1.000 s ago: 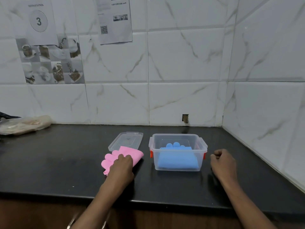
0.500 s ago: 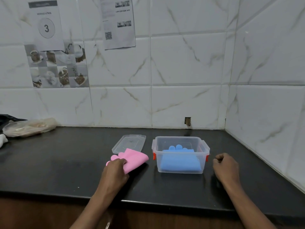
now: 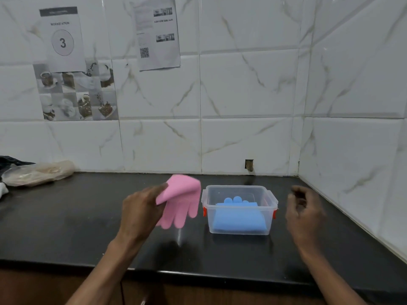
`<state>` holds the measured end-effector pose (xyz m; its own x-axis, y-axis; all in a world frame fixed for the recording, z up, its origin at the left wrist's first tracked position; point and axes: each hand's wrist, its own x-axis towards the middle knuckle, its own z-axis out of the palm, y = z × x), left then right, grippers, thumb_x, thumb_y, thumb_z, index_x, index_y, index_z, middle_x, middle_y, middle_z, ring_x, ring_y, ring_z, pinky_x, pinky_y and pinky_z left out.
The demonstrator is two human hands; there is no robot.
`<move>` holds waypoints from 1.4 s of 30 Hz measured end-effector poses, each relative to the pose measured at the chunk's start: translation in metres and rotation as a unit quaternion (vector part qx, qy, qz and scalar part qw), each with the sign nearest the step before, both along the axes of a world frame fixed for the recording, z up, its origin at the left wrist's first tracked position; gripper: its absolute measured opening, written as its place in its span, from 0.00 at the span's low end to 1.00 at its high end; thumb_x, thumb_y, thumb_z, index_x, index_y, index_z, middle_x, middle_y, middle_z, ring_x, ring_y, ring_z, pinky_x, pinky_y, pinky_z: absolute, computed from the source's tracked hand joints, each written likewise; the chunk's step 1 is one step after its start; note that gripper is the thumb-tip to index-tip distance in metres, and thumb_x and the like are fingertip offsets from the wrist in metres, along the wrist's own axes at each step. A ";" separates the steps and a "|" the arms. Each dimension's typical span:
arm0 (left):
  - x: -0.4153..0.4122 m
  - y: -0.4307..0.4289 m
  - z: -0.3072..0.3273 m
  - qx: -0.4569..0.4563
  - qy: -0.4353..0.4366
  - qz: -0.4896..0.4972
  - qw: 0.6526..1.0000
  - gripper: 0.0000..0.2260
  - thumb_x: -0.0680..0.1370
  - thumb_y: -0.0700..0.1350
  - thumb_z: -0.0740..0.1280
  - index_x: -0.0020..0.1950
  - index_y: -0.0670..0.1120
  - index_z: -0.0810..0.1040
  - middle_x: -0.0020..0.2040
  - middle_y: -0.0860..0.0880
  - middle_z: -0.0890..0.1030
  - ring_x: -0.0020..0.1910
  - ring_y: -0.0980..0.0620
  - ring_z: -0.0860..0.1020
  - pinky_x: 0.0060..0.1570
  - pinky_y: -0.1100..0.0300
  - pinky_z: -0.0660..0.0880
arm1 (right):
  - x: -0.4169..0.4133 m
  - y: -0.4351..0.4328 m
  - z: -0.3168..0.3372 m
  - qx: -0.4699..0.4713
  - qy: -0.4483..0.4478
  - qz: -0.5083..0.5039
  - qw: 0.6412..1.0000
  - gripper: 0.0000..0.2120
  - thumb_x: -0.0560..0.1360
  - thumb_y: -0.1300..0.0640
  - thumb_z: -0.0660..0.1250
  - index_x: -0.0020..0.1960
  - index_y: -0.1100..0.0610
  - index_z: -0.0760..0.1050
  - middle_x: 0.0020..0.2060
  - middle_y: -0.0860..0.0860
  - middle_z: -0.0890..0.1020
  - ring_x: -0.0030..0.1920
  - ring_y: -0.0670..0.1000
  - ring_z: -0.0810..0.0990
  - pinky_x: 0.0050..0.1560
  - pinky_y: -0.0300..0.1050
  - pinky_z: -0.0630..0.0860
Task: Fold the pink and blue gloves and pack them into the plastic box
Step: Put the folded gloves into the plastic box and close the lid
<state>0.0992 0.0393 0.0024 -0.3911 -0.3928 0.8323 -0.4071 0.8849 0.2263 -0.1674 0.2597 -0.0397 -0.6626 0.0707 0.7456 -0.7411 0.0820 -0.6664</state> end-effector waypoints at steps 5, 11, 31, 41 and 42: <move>-0.021 0.020 0.042 -0.053 0.034 -0.072 0.995 0.17 0.69 0.37 0.74 0.58 0.45 0.84 0.47 0.45 0.87 0.44 0.43 0.85 0.40 0.50 0.80 | 0.050 -0.019 0.047 0.071 -0.020 0.203 0.976 0.08 0.76 0.51 0.69 0.48 0.56 0.78 0.39 0.47 0.83 0.39 0.47 0.82 0.40 0.32 0.77; -0.064 0.050 0.062 -0.124 0.043 -0.171 0.976 0.16 0.67 0.37 0.74 0.55 0.42 0.85 0.48 0.43 0.86 0.43 0.43 0.85 0.39 0.50 0.81 | 0.061 -0.041 0.101 -0.014 -0.522 0.593 0.613 0.51 0.69 0.27 0.59 0.62 0.76 0.69 0.53 0.74 0.79 0.51 0.73 0.81 0.44 0.63 0.82; -0.065 0.033 0.035 0.650 0.052 -0.518 0.554 0.31 0.76 0.56 0.64 0.70 0.34 0.70 0.64 0.33 0.77 0.64 0.33 0.75 0.66 0.40 0.71 | 0.022 -0.029 0.088 -0.062 -0.317 0.559 0.764 0.23 0.64 0.67 0.75 0.58 0.65 0.77 0.51 0.60 0.84 0.50 0.58 0.83 0.49 0.59 0.81; -0.135 0.031 0.065 0.621 0.119 -0.367 0.682 0.11 0.75 0.39 0.72 0.56 0.39 0.78 0.55 0.39 0.83 0.49 0.44 0.83 0.45 0.51 0.81 | 0.005 -0.049 0.103 0.136 -0.243 0.362 0.890 0.19 0.76 0.54 0.69 0.63 0.60 0.73 0.53 0.56 0.81 0.52 0.56 0.81 0.55 0.57 0.80; -0.143 0.029 0.066 0.619 0.106 -0.344 0.698 0.11 0.75 0.40 0.71 0.56 0.38 0.77 0.56 0.39 0.83 0.50 0.43 0.82 0.47 0.50 0.80 | 0.000 -0.053 0.105 0.160 -0.235 0.325 0.902 0.18 0.76 0.54 0.68 0.62 0.62 0.73 0.53 0.56 0.80 0.52 0.56 0.80 0.56 0.57 0.79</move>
<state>-0.0434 0.0681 0.0687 -0.7611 -0.6424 0.0894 0.1774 -0.0736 0.9814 -0.1675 0.2066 0.0656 -0.7347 -0.6153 0.2858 -0.3447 -0.0243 -0.9384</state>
